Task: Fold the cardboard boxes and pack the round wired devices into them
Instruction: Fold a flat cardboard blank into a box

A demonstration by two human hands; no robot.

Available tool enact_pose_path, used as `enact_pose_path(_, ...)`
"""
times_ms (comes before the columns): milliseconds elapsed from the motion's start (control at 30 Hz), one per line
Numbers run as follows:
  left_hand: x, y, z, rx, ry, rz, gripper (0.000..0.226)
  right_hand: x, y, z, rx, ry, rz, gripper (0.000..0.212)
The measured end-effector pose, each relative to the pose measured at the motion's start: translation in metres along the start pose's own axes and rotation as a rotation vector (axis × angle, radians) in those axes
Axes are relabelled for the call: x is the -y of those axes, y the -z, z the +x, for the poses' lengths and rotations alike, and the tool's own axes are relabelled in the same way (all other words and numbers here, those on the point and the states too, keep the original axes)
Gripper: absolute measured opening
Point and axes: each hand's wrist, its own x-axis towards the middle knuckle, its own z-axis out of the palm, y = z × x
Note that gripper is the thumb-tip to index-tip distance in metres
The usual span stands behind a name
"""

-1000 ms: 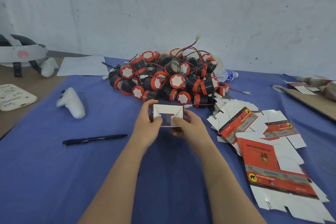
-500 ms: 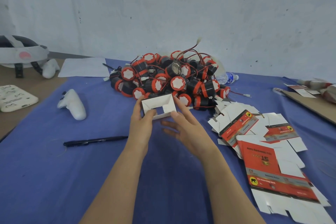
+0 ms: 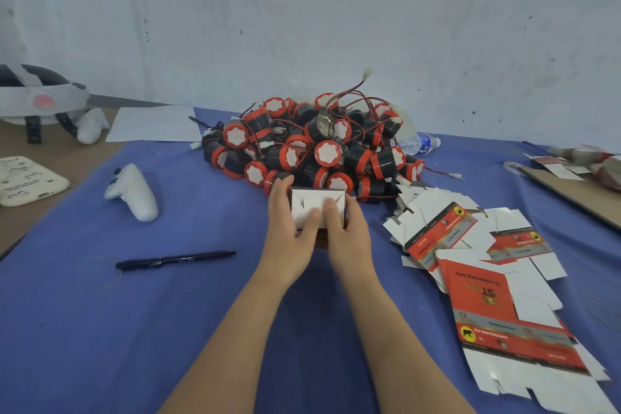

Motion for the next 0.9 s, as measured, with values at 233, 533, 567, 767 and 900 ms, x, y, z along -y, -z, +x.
enact_pose_path(233,0.003,0.002,0.003,-0.09,-0.016,0.007,0.058,0.003,-0.008,-0.003,0.082,-0.06,0.088,0.033)
enact_pose_path(533,-0.002,-0.003,0.014,-0.178,0.117,-0.127,0.044,0.008,-0.006,-0.003,0.141,-0.137,0.37,0.026)
enact_pose_path(567,-0.005,-0.003,0.016,-0.193,0.174,-0.174,0.045,0.008,-0.006,-0.003,0.136,-0.114,0.365,0.022)
enact_pose_path(767,-0.003,0.009,0.009,-0.081,0.309,-0.422,0.037,0.007,-0.005,-0.005,0.127,0.235,-0.03,0.055)
enact_pose_path(900,-0.003,0.021,0.01,-0.174,0.313,-0.56,0.039,0.008,-0.003,-0.006,0.231,0.253,-0.103,0.04)
